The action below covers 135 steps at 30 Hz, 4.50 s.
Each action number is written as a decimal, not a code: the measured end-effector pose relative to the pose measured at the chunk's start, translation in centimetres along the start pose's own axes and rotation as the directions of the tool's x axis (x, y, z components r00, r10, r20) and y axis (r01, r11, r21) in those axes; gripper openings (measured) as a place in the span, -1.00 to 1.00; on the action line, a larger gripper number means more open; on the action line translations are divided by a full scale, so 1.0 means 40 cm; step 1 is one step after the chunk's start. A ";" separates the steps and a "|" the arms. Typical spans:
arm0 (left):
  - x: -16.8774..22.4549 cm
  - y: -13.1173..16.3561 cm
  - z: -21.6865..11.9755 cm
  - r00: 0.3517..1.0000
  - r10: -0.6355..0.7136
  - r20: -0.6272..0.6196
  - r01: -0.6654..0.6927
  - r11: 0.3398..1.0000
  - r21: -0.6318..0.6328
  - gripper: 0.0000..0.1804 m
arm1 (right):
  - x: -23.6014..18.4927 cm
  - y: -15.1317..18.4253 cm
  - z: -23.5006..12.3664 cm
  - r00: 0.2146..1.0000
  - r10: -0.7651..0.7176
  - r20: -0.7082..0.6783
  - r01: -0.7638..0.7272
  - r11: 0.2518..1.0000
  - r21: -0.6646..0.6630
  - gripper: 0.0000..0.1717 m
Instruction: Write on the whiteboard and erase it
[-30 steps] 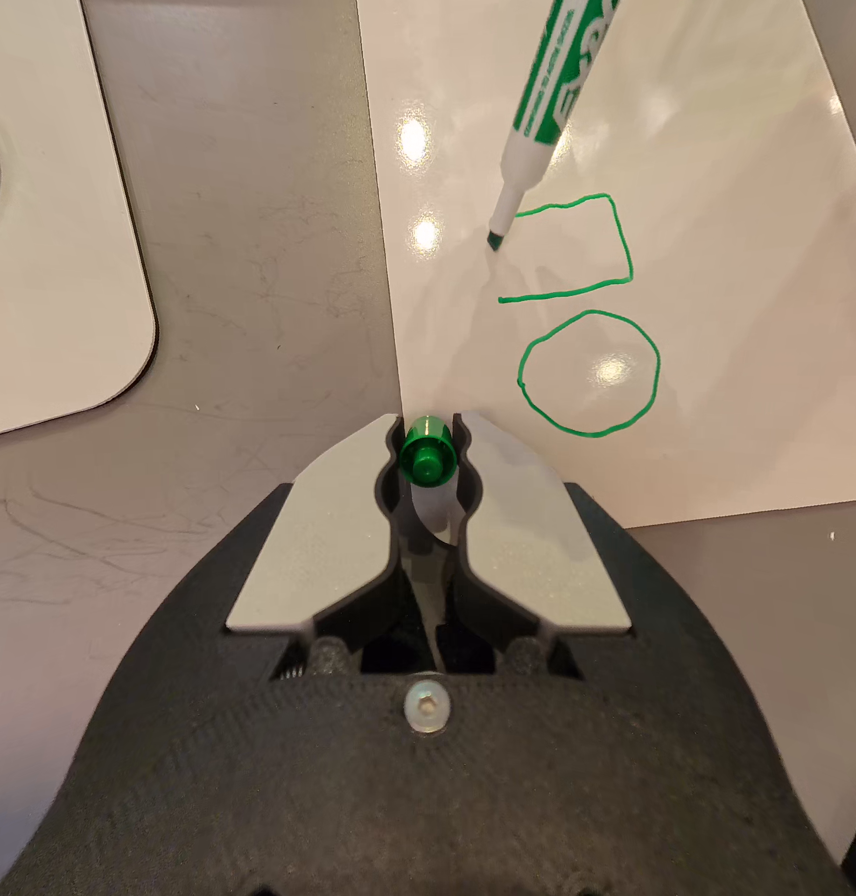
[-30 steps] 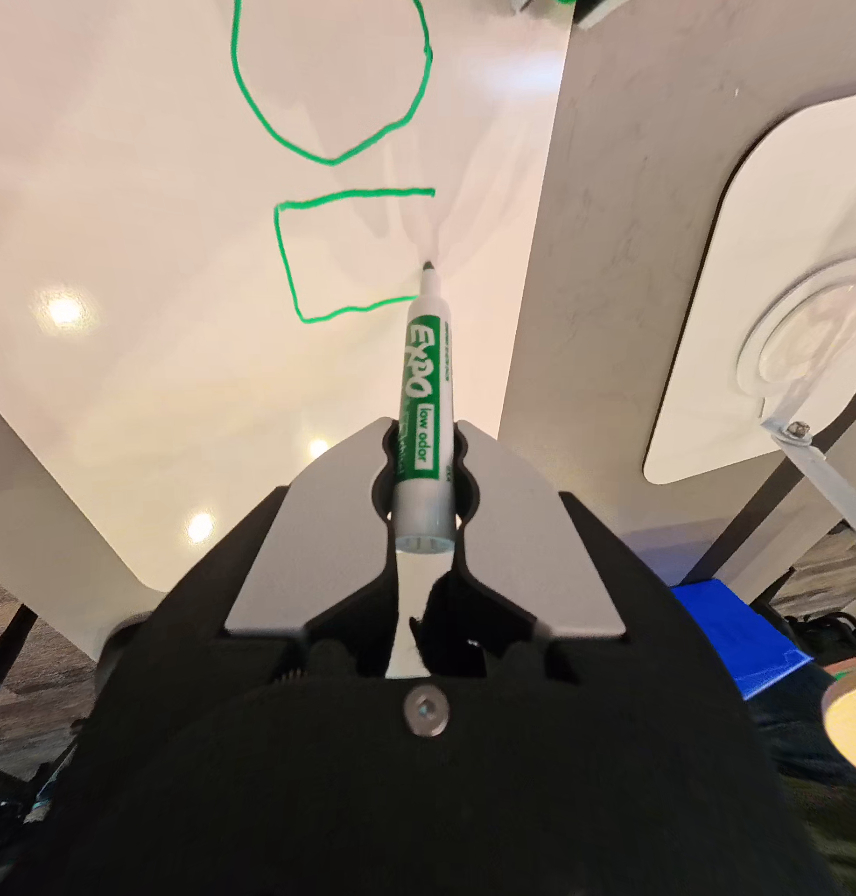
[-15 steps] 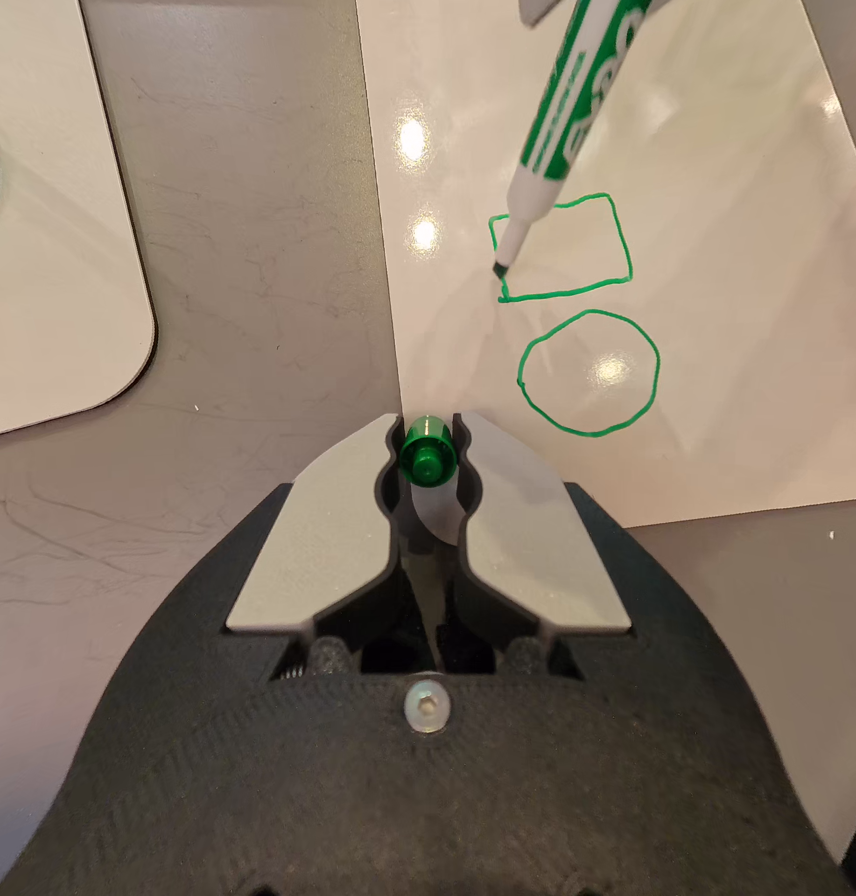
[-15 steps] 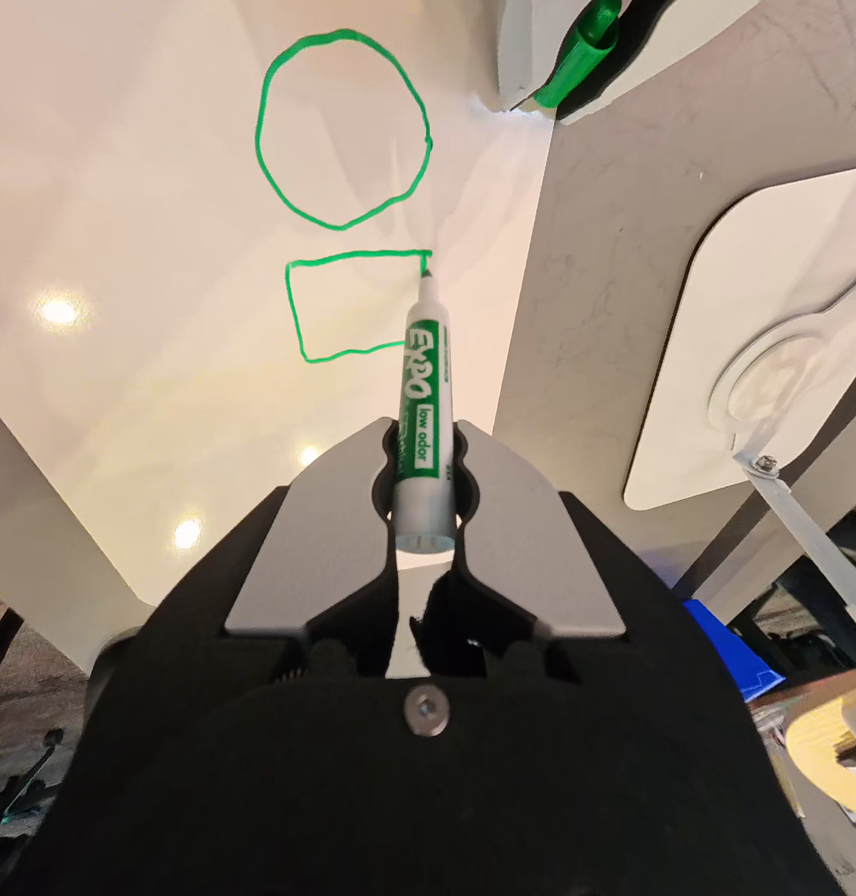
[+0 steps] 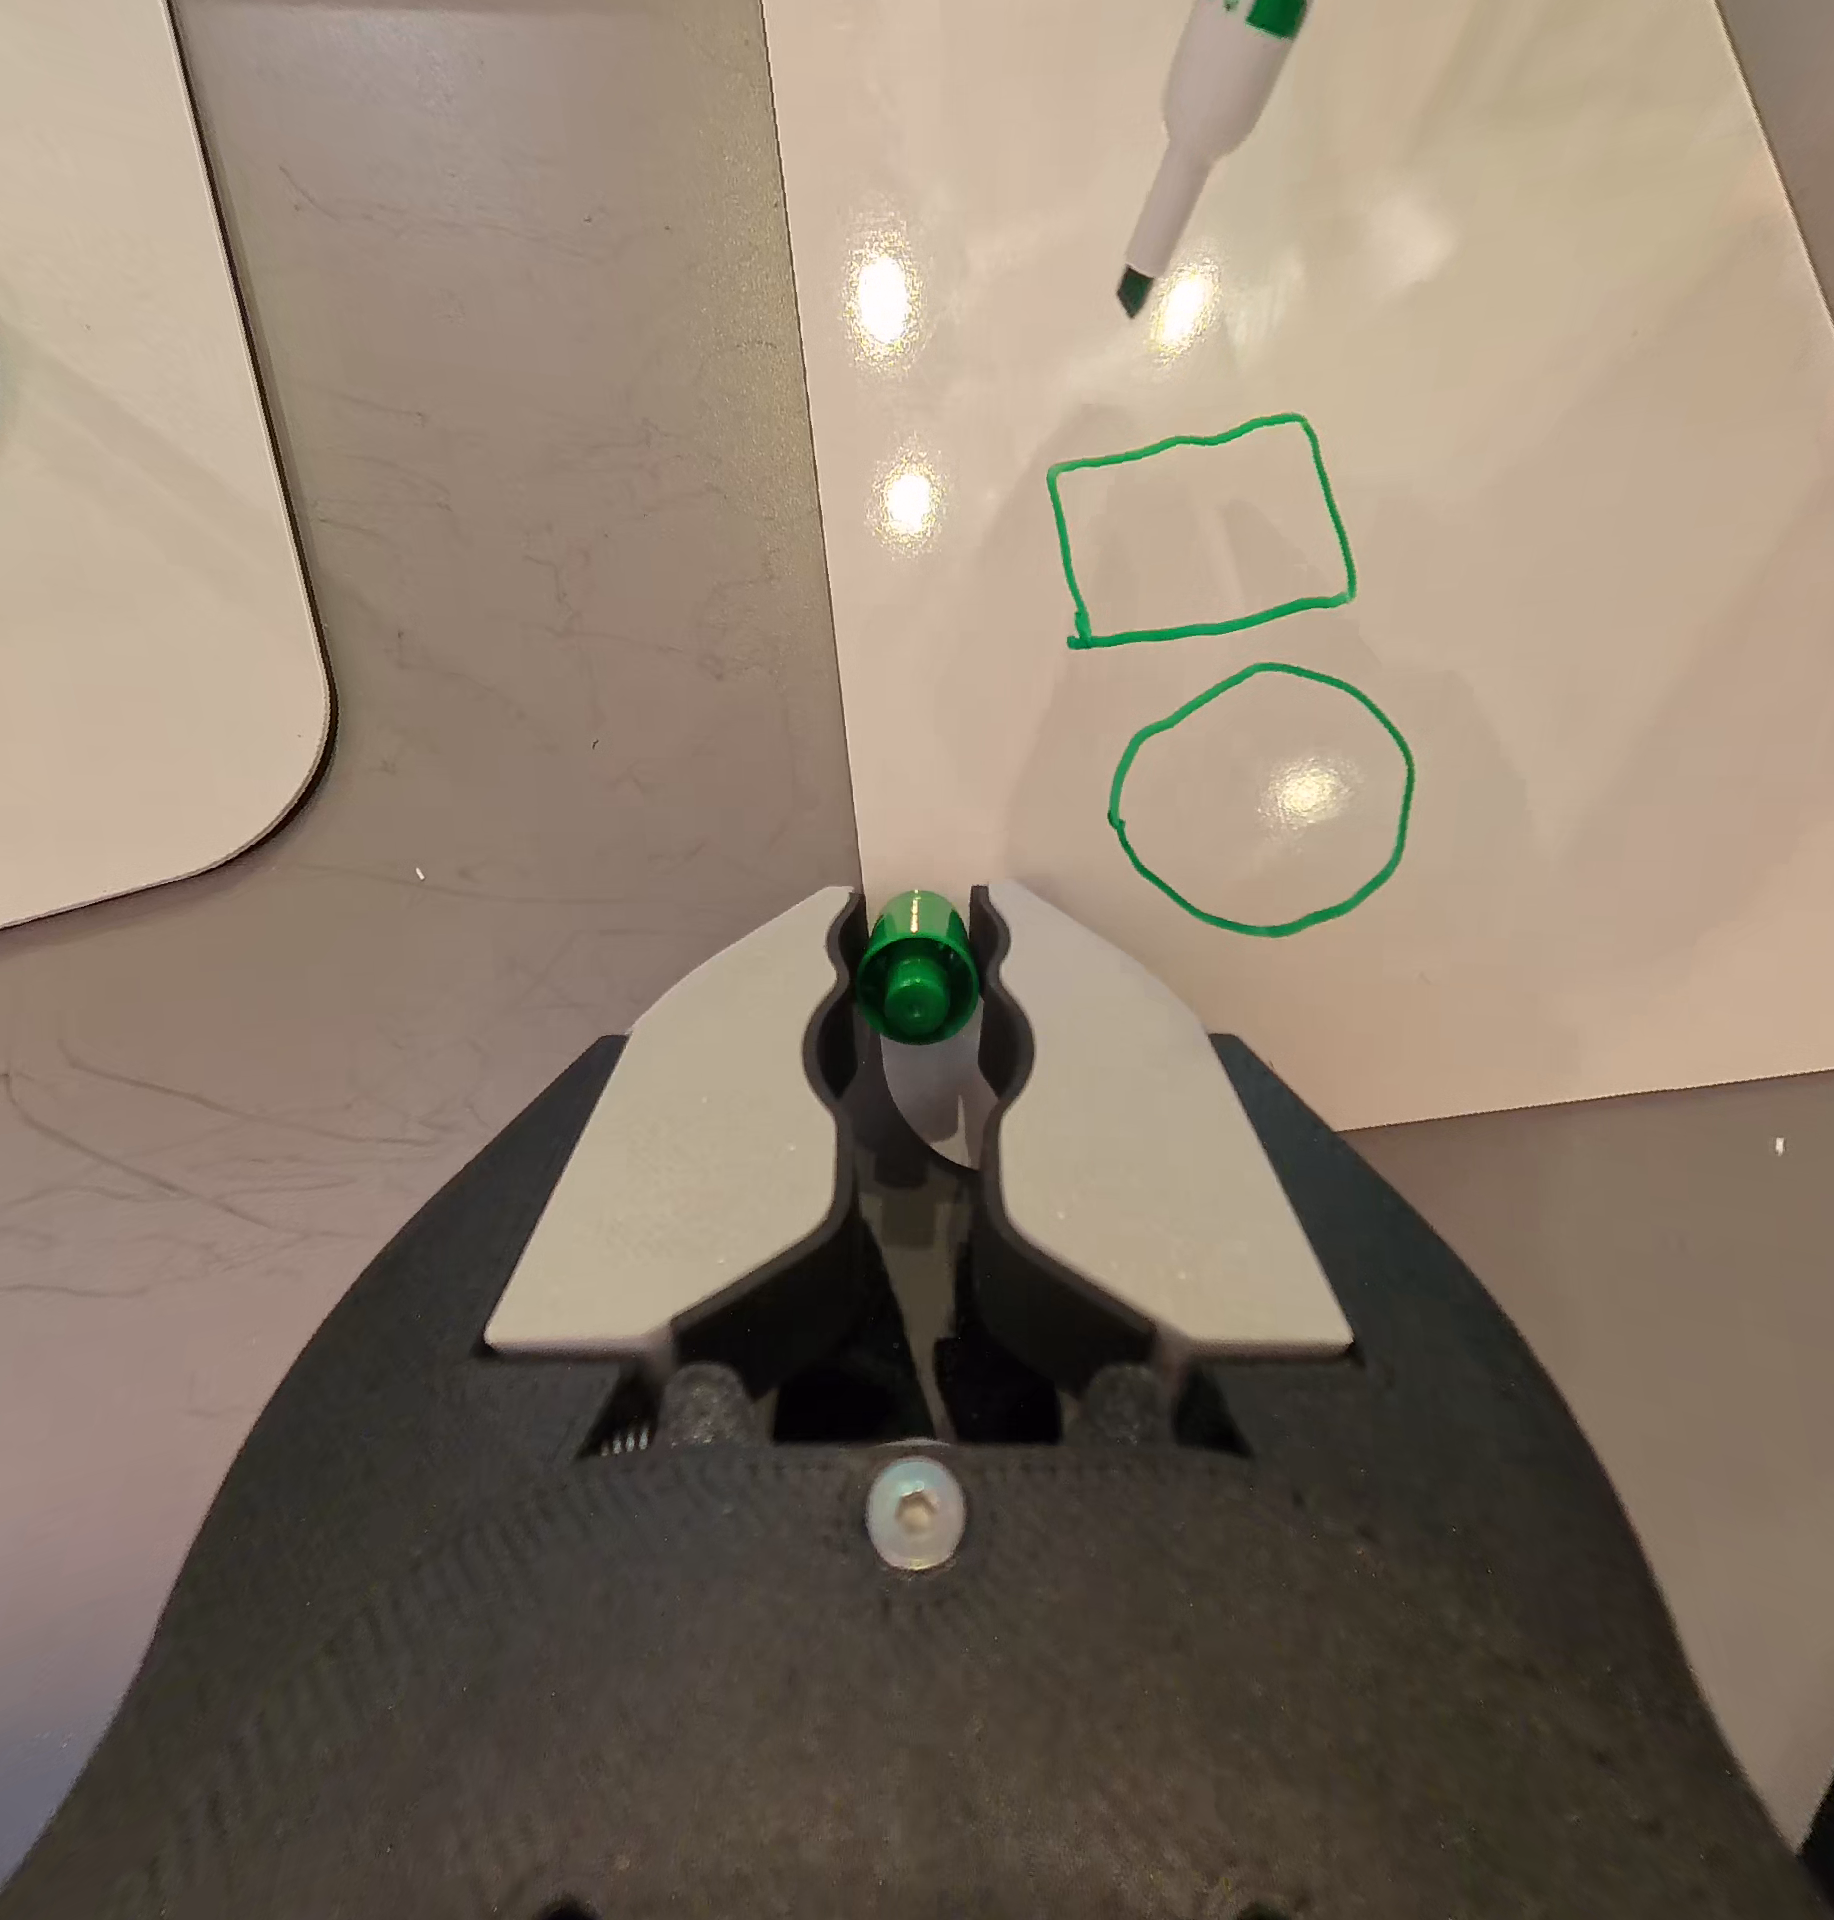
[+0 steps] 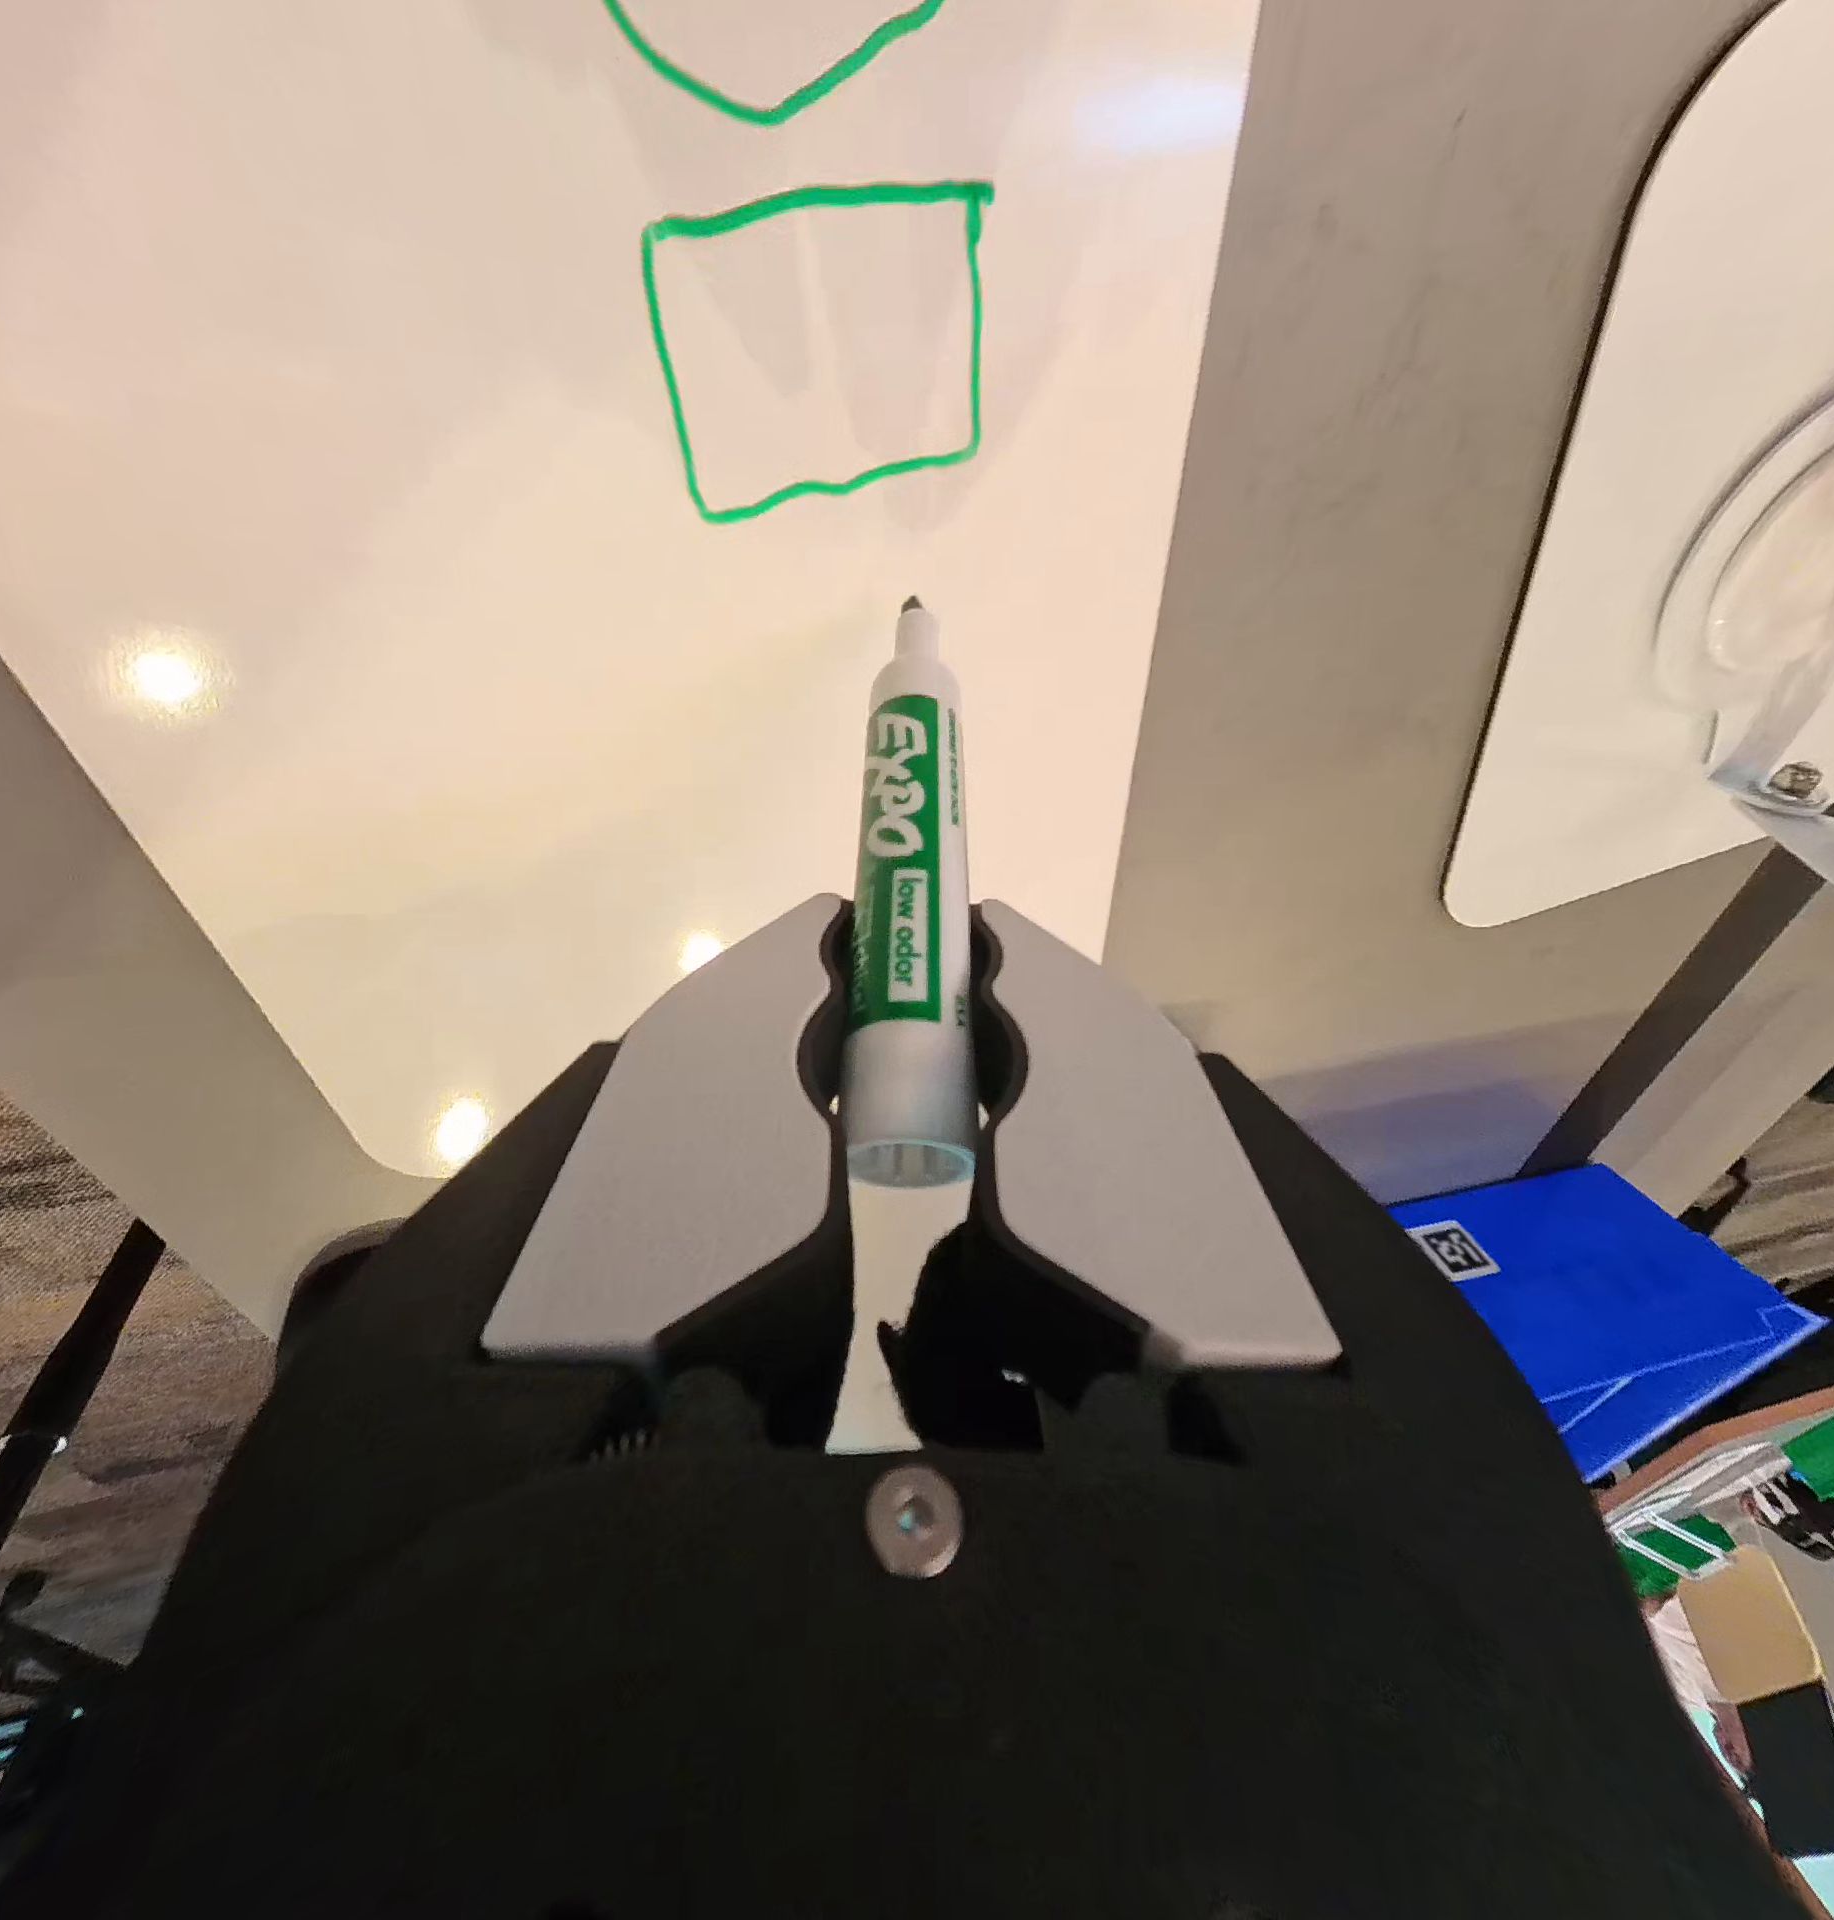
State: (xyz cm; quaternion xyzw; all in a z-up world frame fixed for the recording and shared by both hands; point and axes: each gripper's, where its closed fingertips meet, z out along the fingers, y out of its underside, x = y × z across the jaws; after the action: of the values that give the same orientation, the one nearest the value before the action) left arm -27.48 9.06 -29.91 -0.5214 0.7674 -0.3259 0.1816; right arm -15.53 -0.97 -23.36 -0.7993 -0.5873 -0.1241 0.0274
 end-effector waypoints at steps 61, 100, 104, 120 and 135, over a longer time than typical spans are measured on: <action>0.000 0.000 -0.001 1.000 -0.001 -0.003 0.001 1.000 0.000 -0.79 | 0.009 0.053 0.025 1.000 0.014 0.015 -0.013 0.997 -0.078 -0.76; 0.001 0.000 0.000 1.000 -0.004 -0.006 0.004 1.000 0.000 -0.79 | -0.001 0.120 0.013 0.997 0.083 -0.008 -0.083 0.993 -0.085 -0.75; 0.001 0.000 0.000 1.000 -0.004 -0.006 0.004 1.000 0.000 -0.79 | 0.009 0.136 0.027 0.995 0.095 -0.006 -0.095 0.991 -0.096 -0.75; 0.001 0.000 0.000 1.000 -0.006 -0.008 0.006 1.000 0.000 -0.79 | 0.028 0.154 0.041 0.994 0.108 -0.004 -0.107 0.988 -0.107 -0.75; 0.000 0.000 0.000 1.000 -0.007 -0.009 0.007 1.000 0.000 -0.79 | -0.087 0.108 0.008 0.998 0.044 0.046 -0.039 0.995 -0.093 -0.76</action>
State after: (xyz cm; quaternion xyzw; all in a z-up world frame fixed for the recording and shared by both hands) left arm -27.49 9.06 -29.91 -0.5226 0.7665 -0.3287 0.1770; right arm -12.36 -5.50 -24.04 -0.8145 -0.5647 -0.1315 -0.0210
